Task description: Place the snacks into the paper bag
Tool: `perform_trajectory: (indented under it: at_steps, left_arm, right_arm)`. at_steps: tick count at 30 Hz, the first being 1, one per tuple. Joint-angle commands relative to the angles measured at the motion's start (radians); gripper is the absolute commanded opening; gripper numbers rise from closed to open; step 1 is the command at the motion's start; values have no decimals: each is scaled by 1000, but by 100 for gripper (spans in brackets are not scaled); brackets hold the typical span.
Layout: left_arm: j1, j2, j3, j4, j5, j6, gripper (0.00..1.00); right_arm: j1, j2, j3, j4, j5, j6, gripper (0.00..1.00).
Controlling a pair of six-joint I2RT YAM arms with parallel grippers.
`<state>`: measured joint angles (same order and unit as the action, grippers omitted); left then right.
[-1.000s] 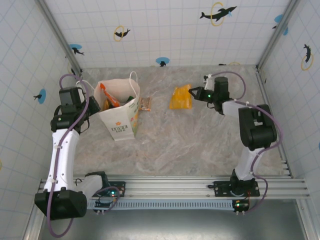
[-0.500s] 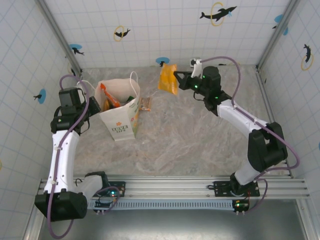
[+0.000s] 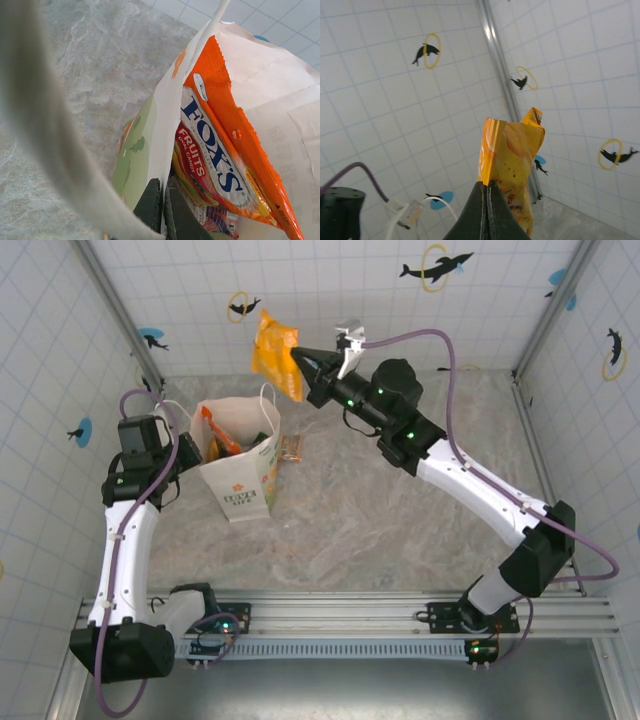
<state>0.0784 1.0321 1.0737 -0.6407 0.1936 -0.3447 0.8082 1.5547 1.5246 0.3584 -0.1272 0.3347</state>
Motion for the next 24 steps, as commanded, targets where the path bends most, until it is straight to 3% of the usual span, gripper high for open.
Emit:
perform_trajectory:
  at_steps: [1,11,24]
  left_arm:
    - [-5,-9,1,15,16,8,7]
    - [-5,-13,2,15,16,10,7]
    - [-5,-12,-1,22,21,9,7]
  right_arm:
    - [45,24,55,30,9,-36,0]
    - [135,175,175,-104,54,-99,0]
    - [166,336,311,-228,111,-170,0]
